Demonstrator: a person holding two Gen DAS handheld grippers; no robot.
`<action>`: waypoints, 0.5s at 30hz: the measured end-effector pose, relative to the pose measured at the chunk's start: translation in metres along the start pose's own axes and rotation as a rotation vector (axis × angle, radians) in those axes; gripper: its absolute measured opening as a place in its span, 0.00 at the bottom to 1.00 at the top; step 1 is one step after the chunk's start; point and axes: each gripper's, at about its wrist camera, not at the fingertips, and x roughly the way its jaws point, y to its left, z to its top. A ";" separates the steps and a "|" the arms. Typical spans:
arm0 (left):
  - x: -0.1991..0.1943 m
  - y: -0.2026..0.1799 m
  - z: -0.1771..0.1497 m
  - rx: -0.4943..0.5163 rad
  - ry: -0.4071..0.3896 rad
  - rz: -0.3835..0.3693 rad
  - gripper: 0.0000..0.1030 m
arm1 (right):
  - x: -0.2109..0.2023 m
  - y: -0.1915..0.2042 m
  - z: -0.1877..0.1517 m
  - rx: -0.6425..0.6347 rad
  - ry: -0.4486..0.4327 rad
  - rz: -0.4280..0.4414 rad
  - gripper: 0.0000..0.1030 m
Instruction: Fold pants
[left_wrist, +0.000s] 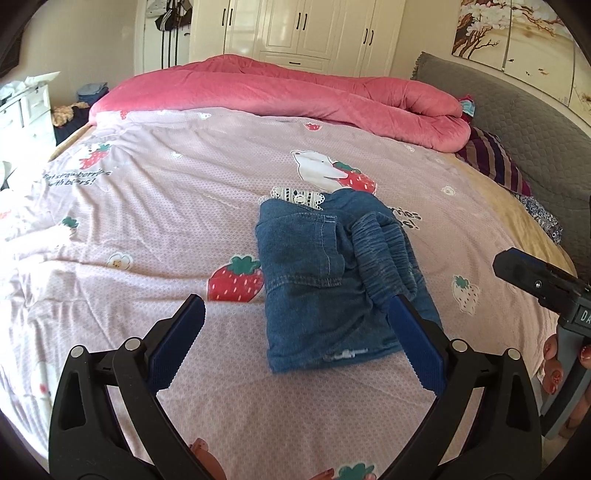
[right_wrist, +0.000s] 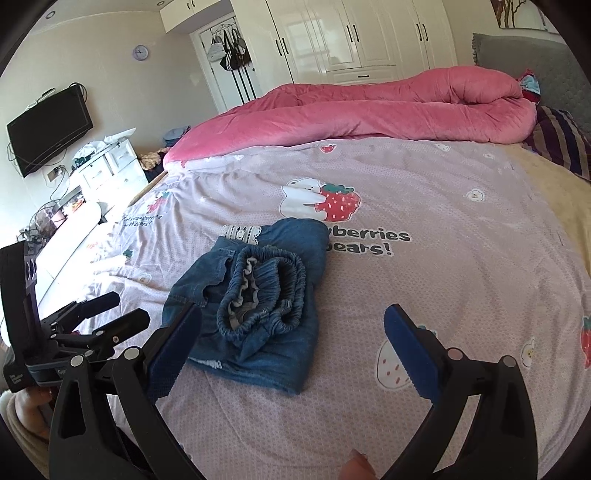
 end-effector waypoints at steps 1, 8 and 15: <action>-0.004 0.000 -0.003 -0.005 -0.004 0.001 0.91 | -0.004 0.002 -0.003 -0.006 -0.001 0.001 0.95; -0.023 -0.001 -0.032 -0.010 -0.019 0.019 0.91 | -0.024 0.014 -0.026 -0.065 -0.027 -0.034 0.95; -0.037 -0.001 -0.073 -0.022 -0.004 0.032 0.91 | -0.039 0.020 -0.056 -0.108 -0.036 -0.066 0.95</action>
